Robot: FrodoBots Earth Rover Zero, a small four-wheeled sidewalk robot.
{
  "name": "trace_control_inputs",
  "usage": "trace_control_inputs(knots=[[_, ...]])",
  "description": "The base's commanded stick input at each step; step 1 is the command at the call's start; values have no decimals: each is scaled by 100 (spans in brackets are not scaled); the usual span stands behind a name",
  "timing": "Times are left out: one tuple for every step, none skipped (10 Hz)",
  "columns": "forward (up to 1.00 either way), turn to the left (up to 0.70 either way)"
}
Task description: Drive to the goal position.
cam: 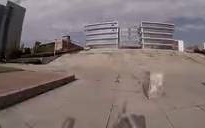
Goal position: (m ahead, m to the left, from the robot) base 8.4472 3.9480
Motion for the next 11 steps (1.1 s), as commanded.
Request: trace_control_inputs(knots=[[100,0],[100,0],[100,0],[100,0],[100,0],[100,0],[100,0],[100,0],[100,0],[100,0],[100,0]])
